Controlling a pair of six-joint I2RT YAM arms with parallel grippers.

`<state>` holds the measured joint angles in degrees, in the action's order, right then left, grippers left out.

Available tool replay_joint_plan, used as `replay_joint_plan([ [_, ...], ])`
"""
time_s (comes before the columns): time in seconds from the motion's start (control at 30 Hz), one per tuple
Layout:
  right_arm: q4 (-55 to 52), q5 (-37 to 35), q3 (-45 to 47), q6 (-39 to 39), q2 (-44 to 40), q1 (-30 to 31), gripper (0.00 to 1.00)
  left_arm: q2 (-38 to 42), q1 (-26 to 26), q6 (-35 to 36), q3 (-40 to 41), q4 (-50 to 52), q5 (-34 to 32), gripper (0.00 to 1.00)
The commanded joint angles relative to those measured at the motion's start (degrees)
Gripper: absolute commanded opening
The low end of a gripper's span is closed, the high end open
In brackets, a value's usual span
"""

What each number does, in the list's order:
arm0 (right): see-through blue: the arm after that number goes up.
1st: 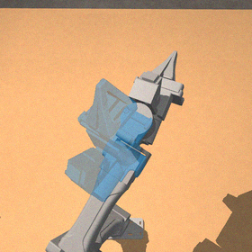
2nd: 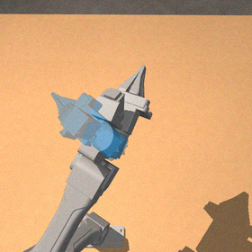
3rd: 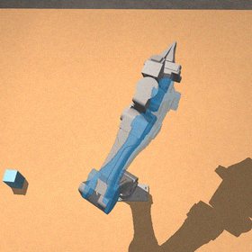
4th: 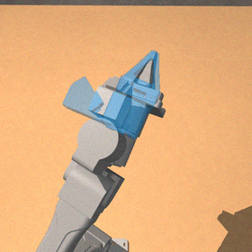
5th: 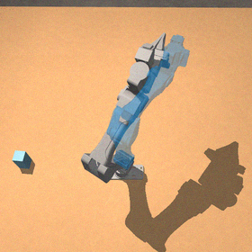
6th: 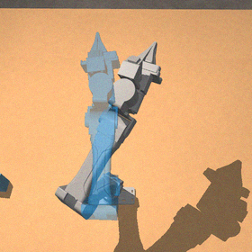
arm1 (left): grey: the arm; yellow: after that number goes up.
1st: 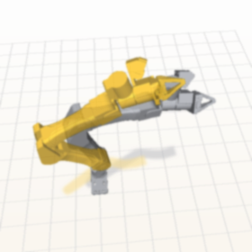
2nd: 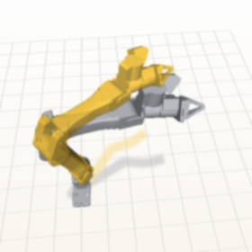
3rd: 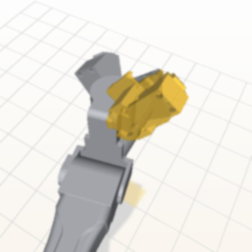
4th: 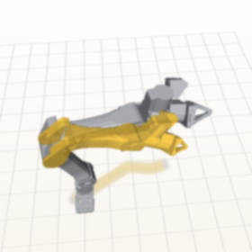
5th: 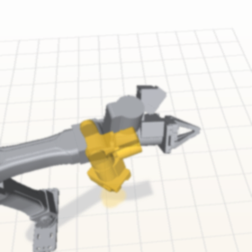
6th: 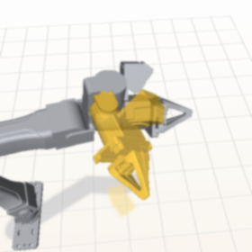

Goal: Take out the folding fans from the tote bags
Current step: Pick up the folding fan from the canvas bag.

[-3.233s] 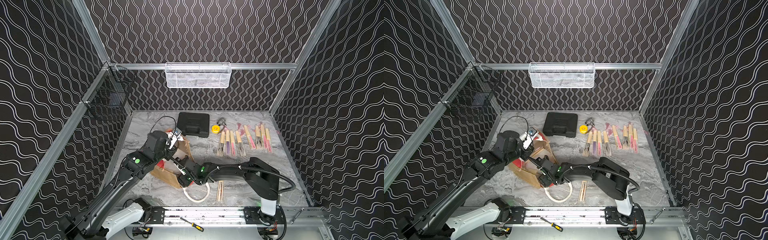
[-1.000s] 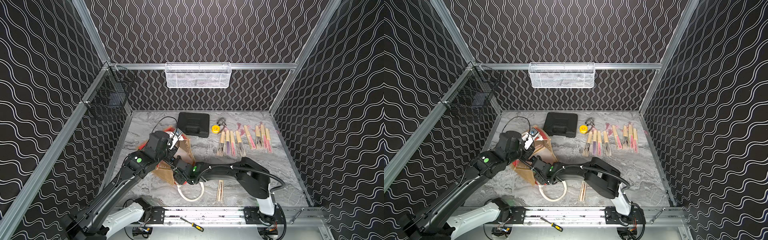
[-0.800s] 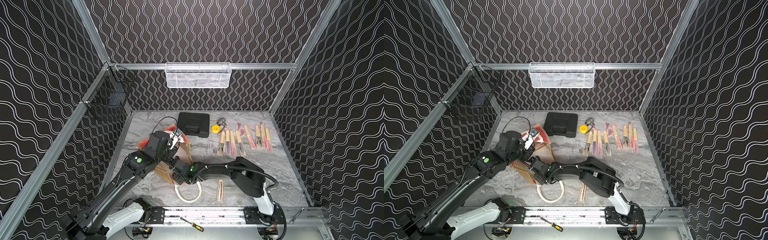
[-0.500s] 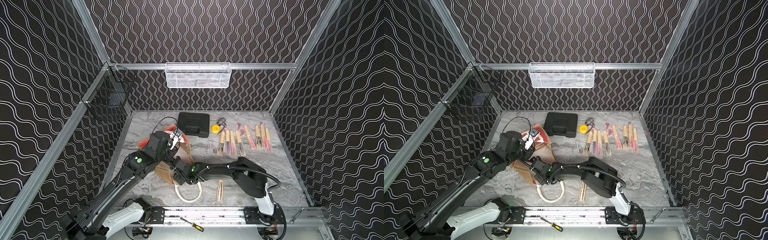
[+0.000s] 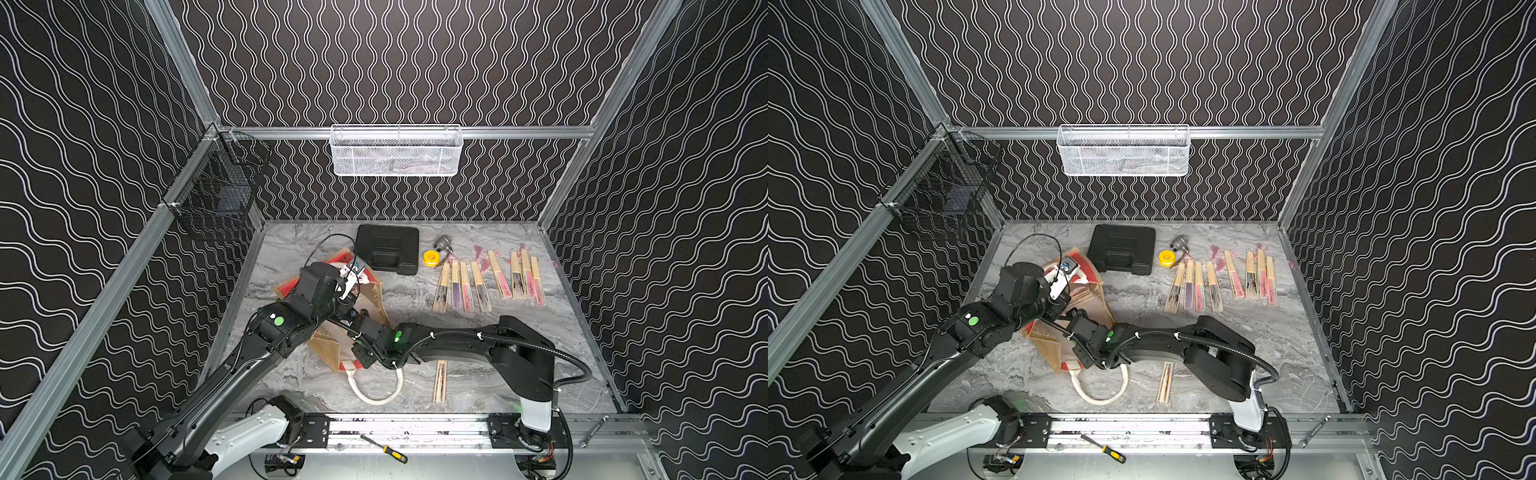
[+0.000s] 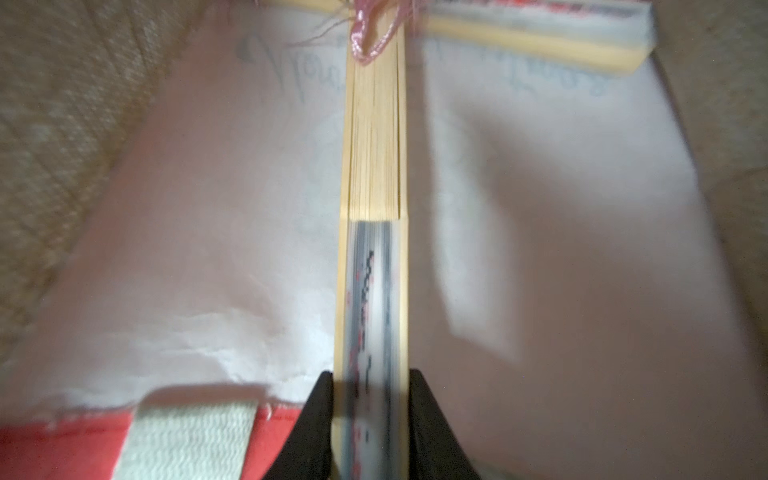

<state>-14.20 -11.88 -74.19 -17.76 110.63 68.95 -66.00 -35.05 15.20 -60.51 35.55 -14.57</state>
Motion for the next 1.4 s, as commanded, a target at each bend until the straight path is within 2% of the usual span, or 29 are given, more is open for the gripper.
replay_joint_plan([
  [0.0,-0.4,0.4,0.7,-2.5,-1.5,0.0,0.28,-0.1,0.1,0.3,0.0,-1.4,0.1,0.0],
  [0.23,-3.0,3.0,3.4,-5.2,-7.0,0.7,0.26,-0.4,0.0,0.2,0.0,-1.2,0.0,0.0],
  [0.5,-5.0,7.8,13.2,-7.9,-18.3,2.6,0.25,-0.3,0.0,0.1,-0.1,-1.1,0.0,0.0],
  [0.63,-4.5,7.0,16.7,-8.7,-20.8,2.6,0.25,-0.4,0.0,0.1,-0.2,-1.0,0.1,0.0],
  [0.87,0.3,7.0,13.7,-8.6,-12.6,3.0,0.26,-0.4,0.0,0.0,-0.2,-1.0,0.2,0.0],
  [1.03,-0.2,4.8,9.0,-8.1,-6.1,3.0,0.33,-0.3,0.0,0.0,-0.2,-1.1,0.3,0.0],
  [1.17,0.1,3.5,7.5,-7.6,-4.1,3.3,0.44,-0.2,0.0,0.0,-0.2,-1.1,0.3,0.0],
  [1.37,0.4,-1.4,4.6,-6.4,-1.1,3.3,0.49,-0.1,0.0,0.0,-0.2,-1.1,0.3,0.0],
])
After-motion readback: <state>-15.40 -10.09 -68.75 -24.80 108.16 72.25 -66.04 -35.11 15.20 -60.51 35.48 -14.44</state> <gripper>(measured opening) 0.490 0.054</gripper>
